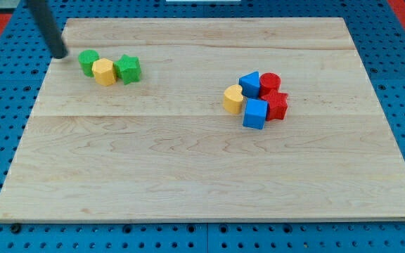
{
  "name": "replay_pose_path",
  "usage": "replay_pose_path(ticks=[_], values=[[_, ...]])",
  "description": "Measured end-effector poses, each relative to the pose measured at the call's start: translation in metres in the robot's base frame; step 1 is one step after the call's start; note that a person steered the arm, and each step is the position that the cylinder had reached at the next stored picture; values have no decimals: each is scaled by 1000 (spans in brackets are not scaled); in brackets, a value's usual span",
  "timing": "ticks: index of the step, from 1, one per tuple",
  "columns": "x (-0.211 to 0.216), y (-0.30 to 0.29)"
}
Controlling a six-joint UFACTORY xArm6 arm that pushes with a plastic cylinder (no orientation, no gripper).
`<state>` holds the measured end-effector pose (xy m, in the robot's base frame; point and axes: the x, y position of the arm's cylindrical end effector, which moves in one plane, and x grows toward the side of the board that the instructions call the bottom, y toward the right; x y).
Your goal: Make a triangle with green blocks and the yellow hexagon
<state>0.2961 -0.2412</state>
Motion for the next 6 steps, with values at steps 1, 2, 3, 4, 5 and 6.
replay_pose_path(ticks=[1,2,3,4,5,6], values=[[58,92],[78,99],[87,102],[99,64],[126,108],[126,193]])
